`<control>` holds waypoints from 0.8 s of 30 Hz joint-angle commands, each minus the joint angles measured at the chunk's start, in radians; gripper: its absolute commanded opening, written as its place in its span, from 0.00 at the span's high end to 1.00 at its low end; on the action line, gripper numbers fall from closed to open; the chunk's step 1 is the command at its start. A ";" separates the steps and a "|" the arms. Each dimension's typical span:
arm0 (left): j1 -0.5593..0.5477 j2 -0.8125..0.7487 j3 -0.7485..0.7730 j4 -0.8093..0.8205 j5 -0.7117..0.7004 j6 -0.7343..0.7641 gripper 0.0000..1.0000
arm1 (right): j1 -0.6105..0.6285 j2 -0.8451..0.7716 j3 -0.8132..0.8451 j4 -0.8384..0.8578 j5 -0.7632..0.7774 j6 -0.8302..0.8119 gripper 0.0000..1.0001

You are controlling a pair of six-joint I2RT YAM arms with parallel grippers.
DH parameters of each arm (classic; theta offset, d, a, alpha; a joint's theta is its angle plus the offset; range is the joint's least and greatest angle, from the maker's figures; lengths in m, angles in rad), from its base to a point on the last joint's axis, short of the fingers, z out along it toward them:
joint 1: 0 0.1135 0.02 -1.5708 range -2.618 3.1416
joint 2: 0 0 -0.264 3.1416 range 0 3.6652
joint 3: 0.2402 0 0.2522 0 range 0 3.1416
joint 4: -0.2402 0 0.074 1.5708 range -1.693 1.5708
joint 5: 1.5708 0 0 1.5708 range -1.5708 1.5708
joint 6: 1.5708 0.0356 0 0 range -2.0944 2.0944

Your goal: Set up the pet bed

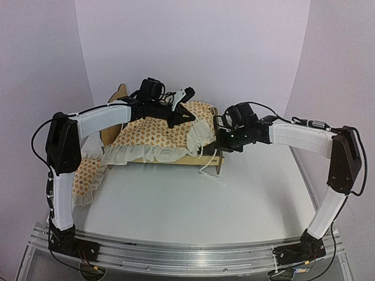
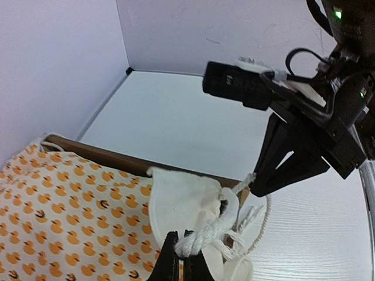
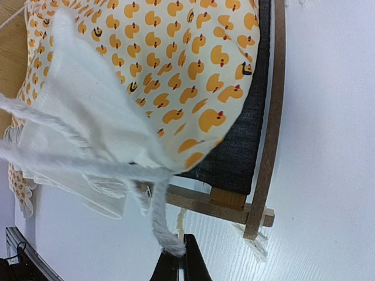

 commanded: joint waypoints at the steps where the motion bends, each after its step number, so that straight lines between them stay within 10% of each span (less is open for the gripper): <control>1: -0.022 -0.012 -0.043 0.030 0.031 -0.023 1.00 | 0.000 0.012 0.030 -0.033 -0.053 -0.022 1.00; 24: -0.035 0.053 0.066 0.145 -0.117 0.018 1.00 | 0.000 -0.011 0.030 -0.034 -0.019 -0.043 1.00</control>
